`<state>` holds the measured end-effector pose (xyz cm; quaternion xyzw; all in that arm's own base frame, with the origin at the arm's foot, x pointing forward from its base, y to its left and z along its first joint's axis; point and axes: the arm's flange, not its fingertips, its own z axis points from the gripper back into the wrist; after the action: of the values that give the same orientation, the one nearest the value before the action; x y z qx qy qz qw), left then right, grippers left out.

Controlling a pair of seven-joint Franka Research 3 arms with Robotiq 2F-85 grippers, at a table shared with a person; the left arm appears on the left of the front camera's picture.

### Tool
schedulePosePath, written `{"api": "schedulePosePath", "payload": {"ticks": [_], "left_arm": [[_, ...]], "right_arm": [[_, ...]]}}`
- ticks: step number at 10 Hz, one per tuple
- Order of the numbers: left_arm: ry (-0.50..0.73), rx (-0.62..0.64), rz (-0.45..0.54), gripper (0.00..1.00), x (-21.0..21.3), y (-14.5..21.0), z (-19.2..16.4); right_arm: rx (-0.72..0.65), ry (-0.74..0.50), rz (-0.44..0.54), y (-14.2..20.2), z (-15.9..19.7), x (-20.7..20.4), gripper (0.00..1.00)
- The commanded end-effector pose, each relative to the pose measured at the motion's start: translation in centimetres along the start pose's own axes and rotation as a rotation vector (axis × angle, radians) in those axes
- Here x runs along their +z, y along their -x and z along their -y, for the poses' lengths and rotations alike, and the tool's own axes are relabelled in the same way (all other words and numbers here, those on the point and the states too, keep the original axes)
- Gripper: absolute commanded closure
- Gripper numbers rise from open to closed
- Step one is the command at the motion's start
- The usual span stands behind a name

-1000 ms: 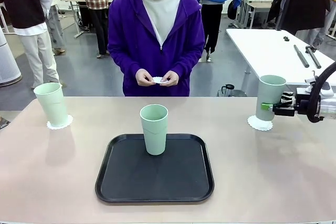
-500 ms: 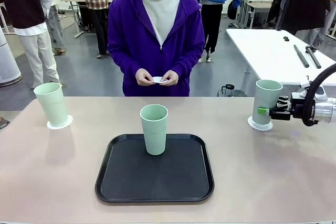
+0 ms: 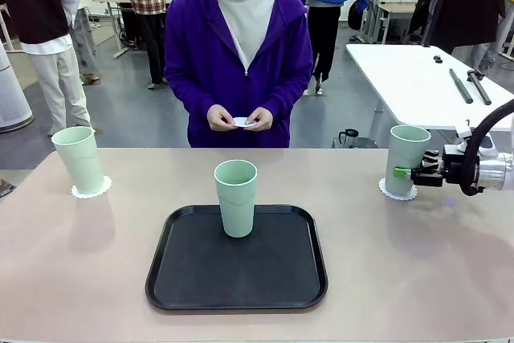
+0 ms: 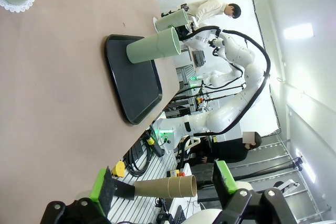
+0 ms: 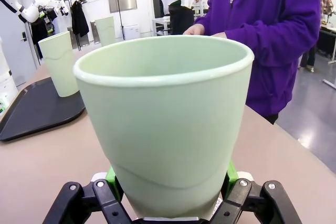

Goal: Place coasters on the table and set cups on them.
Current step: Take one Reusable plastic cup from the Flat Tray and place it on a coaster set by the human.

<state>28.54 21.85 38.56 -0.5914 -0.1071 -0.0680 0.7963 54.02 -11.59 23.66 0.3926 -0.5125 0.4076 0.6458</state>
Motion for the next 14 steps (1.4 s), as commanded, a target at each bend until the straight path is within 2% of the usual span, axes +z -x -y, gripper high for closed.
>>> {"api": "schedulePosePath", "payload": {"ticks": [1, 4, 5, 8, 14], "left_arm": [[0.010, -0.014, 0.011, 0.00, 0.2, 0.1, 0.1], [0.010, -0.014, 0.011, 0.00, 0.2, 0.1, 0.1], [0.010, -0.014, 0.011, 0.00, 0.2, 0.1, 0.1], [0.010, -0.014, 0.011, 0.00, 0.2, 0.1, 0.1], [0.010, -0.014, 0.011, 0.00, 0.2, 0.1, 0.1]], "right_arm": [[0.019, -0.017, 0.009, 0.2, 0.5, 0.2, 0.17], [0.007, -0.021, -0.012, 0.5, 0.7, 0.2, 0.17], [0.002, -0.022, -0.021, 0.5, 0.7, 0.3, 0.01], [-0.002, -0.028, -0.077, 0.3, 0.5, 0.6, 0.00], [0.012, 0.056, -0.325, -1.7, -0.1, 3.1, 0.00]]}}
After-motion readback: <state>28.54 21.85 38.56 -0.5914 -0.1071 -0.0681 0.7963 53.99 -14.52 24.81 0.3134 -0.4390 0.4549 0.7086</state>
